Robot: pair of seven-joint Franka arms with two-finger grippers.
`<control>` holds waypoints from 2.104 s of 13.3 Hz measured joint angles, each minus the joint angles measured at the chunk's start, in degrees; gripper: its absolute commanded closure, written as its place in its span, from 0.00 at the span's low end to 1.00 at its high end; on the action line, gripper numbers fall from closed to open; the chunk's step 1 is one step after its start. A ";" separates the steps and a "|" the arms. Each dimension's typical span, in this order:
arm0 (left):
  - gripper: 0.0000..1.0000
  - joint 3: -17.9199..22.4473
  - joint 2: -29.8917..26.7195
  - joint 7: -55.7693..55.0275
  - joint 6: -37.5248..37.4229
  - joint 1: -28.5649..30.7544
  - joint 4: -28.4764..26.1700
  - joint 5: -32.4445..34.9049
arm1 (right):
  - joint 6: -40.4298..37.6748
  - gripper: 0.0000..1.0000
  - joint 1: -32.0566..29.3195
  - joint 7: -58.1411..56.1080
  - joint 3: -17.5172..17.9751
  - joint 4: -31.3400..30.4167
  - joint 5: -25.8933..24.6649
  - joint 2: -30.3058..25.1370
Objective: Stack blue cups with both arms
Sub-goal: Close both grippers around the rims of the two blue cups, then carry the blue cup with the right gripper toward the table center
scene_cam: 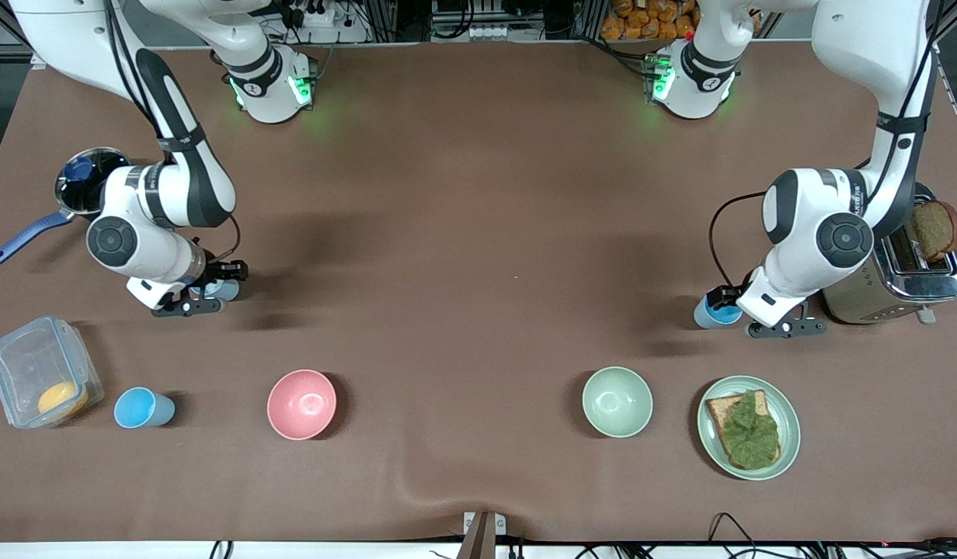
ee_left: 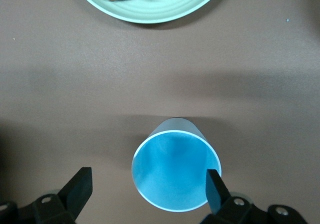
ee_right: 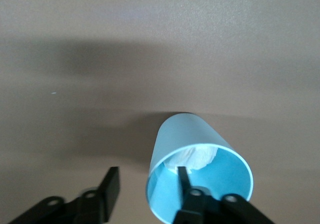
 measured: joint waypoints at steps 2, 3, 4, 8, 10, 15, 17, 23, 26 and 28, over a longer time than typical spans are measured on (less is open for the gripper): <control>0.04 -0.01 0.30 0.00 0.01 0.00 -0.11 0.00 | -4.13 1.00 0.01 0.00 0.05 2.10 0.00 0.17; 0.05 -0.01 0.53 0.00 0.13 0.00 -0.12 0.00 | -5.61 1.00 0.05 -0.02 0.11 3.22 0.00 0.32; 0.05 -0.01 0.77 0.00 0.35 0.01 -0.12 0.00 | -6.62 1.00 0.13 -0.03 0.19 4.21 0.00 0.51; 0.15 -0.01 1.51 0.01 1.03 0.06 -0.14 0.00 | -8.15 1.00 1.17 -0.03 0.40 6.27 0.00 0.88; 0.26 -0.01 1.95 0.01 1.30 0.10 -0.17 0.00 | -12.38 1.00 2.55 0.01 0.54 8.51 0.01 0.91; 0.82 -0.61 3.66 0.04 2.42 0.06 -0.20 -0.49 | -19.75 1.00 10.42 6.25 0.87 15.75 3.06 0.96; 1.00 -1.19 3.79 0.04 2.49 0.04 -0.20 -0.57 | -19.77 1.00 14.91 10.45 0.99 17.04 7.60 1.64; 1.00 -1.32 3.76 0.04 2.86 0.10 0.27 -1.64 | -19.21 1.00 29.40 30.60 1.27 29.35 14.21 10.81; 1.00 -1.34 3.33 0.04 3.00 0.08 0.83 -1.65 | -18.91 1.00 33.54 35.88 1.25 34.52 17.84 15.79; 1.00 -1.39 2.48 0.04 3.00 0.07 1.25 -1.76 | -18.20 1.00 34.93 37.70 1.25 37.83 19.21 18.60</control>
